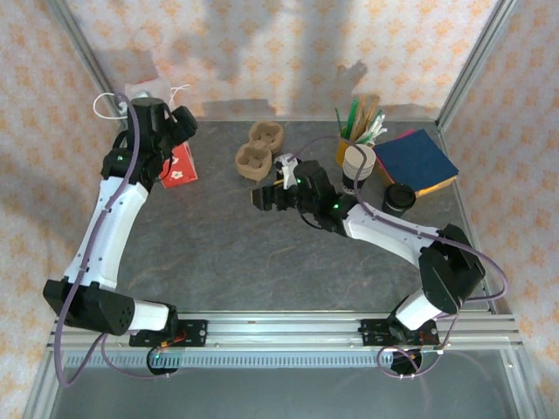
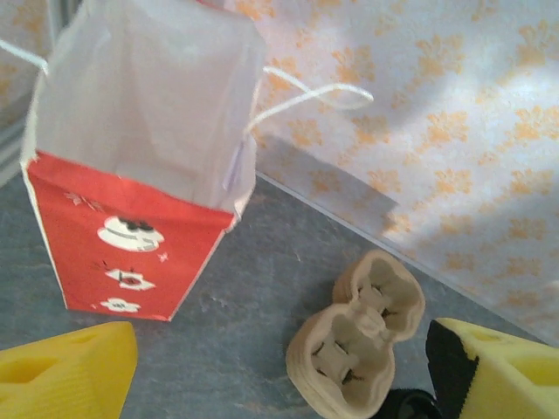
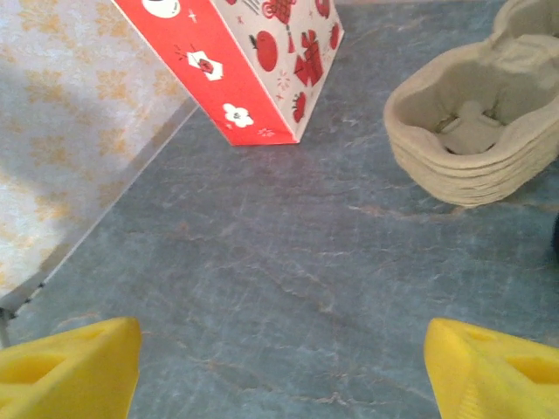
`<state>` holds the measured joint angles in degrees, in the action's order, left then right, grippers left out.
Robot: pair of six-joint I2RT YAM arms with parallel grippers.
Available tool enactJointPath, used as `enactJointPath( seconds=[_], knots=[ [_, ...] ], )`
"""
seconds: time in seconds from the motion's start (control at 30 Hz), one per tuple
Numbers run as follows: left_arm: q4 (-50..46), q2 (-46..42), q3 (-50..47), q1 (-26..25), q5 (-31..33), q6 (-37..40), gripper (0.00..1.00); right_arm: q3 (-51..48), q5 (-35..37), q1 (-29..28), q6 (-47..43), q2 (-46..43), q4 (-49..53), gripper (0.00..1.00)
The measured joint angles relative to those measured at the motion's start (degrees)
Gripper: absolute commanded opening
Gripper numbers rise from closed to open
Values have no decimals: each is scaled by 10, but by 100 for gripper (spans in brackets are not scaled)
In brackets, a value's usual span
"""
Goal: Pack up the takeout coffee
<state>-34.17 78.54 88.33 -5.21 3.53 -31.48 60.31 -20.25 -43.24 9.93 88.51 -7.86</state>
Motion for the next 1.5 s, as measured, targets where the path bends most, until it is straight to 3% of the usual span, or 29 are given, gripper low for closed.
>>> enactJointPath(
  seconds=[0.37, 0.6, 0.77, 0.97, 1.3, 1.5],
  knots=[
    [-10, 111, 42, -17, -74, -1, 81, -89, 70, 4, -27, 10, -87, 84],
    [30, 209, 32, -75, -98, -11, 75, -131, 64, 49, 3, 10, -136, 83],
    [60, 276, 29, -79, -102, -30, 71, -142, 56, 84, 30, 11, -160, 83],
    [87, 343, 28, -78, -107, -47, 63, -152, 52, 87, 42, 11, -174, 83],
    [110, 379, 27, -78, -121, -63, 47, -153, 52, 87, 44, 11, -179, 83],
    [125, 379, 23, -78, -124, -65, 42, -153, 52, 87, 45, 11, -179, 83]
  ],
)
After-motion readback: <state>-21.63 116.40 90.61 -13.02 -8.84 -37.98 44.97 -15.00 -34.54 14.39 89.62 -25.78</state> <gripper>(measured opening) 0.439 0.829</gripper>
